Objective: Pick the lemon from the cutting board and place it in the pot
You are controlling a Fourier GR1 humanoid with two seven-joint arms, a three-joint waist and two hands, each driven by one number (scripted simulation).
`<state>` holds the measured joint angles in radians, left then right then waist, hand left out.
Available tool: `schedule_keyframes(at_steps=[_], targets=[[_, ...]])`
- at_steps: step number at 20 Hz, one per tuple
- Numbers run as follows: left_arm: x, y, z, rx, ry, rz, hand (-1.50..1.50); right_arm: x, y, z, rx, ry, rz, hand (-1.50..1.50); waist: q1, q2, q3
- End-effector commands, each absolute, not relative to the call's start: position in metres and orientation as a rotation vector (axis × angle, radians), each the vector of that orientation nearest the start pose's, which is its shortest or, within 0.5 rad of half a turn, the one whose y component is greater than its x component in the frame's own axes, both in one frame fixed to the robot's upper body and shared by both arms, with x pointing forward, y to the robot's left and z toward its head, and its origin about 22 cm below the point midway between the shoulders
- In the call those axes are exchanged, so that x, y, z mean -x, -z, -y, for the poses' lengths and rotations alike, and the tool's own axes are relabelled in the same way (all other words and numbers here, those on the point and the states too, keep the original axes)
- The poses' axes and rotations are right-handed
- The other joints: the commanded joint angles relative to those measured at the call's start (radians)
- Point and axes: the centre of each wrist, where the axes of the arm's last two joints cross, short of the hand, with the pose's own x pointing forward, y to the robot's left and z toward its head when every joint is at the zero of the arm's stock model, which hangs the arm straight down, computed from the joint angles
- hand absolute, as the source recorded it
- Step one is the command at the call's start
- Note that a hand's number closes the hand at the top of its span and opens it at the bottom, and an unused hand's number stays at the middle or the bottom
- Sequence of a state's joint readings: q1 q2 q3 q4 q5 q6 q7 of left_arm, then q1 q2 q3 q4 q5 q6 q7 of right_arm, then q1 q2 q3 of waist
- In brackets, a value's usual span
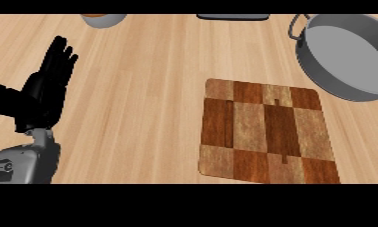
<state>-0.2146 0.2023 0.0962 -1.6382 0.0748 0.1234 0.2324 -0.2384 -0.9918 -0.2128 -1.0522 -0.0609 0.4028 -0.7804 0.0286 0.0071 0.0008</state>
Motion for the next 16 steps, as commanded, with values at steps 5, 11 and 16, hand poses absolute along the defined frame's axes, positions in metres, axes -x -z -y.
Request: schedule_keyframes(at_steps=[5,11,16], targets=[[-0.298,-0.1,-0.265,-0.162,-0.05,1.631,0.0,-0.318,-0.154,0.507,0.271,-0.7,1.966,1.5,0.014,0.005,0.001],[-0.29,-0.085,-0.281,-0.154,-0.033,1.634,0.0,-0.329,-0.127,0.495,0.851,-0.93,1.961,1.5,0.033,0.014,0.002],[-0.298,-0.087,-0.252,-0.129,-0.022,1.648,0.0,-0.355,-0.1,0.472,0.856,-0.95,1.923,1.5,0.05,0.022,0.004]])
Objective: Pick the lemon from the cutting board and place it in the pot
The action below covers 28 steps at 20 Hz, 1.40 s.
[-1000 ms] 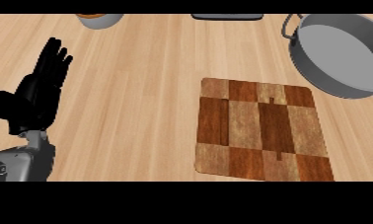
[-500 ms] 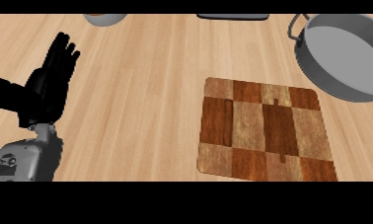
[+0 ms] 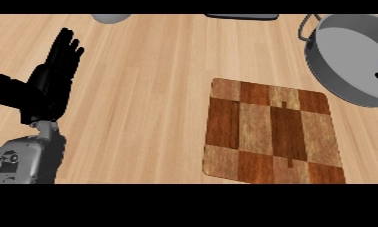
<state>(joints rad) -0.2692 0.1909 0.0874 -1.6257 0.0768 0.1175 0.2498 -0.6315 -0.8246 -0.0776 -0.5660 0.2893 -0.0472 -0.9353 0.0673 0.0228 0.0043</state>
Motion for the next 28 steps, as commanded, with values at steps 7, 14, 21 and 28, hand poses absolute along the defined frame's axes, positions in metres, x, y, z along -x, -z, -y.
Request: schedule_keyframes(at_steps=[7,14,21,28], targets=[[-0.296,-0.089,-0.257,-0.134,-0.027,1.663,0.0,-0.352,-0.073,0.475,0.748,-0.941,1.723,-1.5,0.025,0.014,0.002],[-0.3,-0.09,-0.256,-0.121,-0.029,1.651,0.0,-0.366,-0.077,0.463,0.37,-0.9,1.734,-1.5,0.016,0.011,0.002],[-0.29,-0.085,-0.258,-0.131,0.006,1.651,0.0,-0.367,-0.078,0.464,0.116,-0.55,1.871,-1.5,0.016,0.008,0.004],[-0.298,-0.09,-0.258,-0.124,-0.02,1.668,0.0,-0.354,-0.116,0.499,0.086,-0.416,1.885,-1.5,0.011,0.024,0.007]])
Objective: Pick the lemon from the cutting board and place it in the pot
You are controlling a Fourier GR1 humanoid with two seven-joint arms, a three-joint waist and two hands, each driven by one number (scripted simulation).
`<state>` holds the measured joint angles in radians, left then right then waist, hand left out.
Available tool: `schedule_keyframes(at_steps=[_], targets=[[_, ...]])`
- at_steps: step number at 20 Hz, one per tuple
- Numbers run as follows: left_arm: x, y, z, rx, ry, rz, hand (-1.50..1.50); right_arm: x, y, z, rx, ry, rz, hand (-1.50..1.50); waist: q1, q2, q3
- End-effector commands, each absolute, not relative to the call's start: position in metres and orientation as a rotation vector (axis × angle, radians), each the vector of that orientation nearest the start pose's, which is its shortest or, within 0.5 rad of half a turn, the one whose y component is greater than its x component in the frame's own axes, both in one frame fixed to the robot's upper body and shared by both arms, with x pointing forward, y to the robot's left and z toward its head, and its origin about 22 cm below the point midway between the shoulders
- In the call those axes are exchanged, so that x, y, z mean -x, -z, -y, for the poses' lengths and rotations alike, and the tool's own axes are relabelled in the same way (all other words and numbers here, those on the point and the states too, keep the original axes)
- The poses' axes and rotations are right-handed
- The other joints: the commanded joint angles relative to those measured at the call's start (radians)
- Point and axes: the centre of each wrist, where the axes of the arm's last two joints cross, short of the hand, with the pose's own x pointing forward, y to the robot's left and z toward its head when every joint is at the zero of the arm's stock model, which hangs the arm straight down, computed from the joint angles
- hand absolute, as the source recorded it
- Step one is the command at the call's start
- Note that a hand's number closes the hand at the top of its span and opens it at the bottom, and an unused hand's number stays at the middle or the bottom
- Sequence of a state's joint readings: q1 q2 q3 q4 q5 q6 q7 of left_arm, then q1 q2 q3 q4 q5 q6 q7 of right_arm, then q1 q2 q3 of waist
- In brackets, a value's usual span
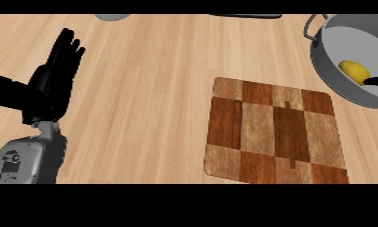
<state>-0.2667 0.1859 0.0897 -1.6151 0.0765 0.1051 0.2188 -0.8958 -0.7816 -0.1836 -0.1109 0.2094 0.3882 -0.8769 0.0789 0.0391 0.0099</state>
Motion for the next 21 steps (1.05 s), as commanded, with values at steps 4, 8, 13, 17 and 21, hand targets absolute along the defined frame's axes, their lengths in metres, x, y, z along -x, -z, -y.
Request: schedule_keyframes(at_steps=[4,8,13,17,21], targets=[[-0.295,-0.091,-0.26,-0.138,-0.027,1.65,0.0,-0.336,-0.132,0.525,0.077,-0.406,1.85,-1.5,-0.007,0.002,0.003],[-0.297,-0.1,-0.263,-0.147,-0.019,1.671,0.0,-0.333,-0.138,0.53,0.063,-0.387,1.841,-1.5,-0.001,0.004,0.005],[-0.292,-0.088,-0.261,-0.126,-0.026,1.661,0.0,-0.322,-0.148,0.543,0.092,-0.389,1.83,-1.5,0.002,0.009,0.008],[-0.296,-0.096,-0.255,-0.118,-0.021,1.67,0.0,-0.324,-0.154,0.542,0.096,-0.399,1.829,-1.5,0.002,0.011,0.01],[-0.298,-0.099,-0.259,-0.132,-0.035,1.684,0.0,-0.318,-0.148,0.545,0.095,-0.391,1.809,-1.5,-0.004,0.016,0.012]])
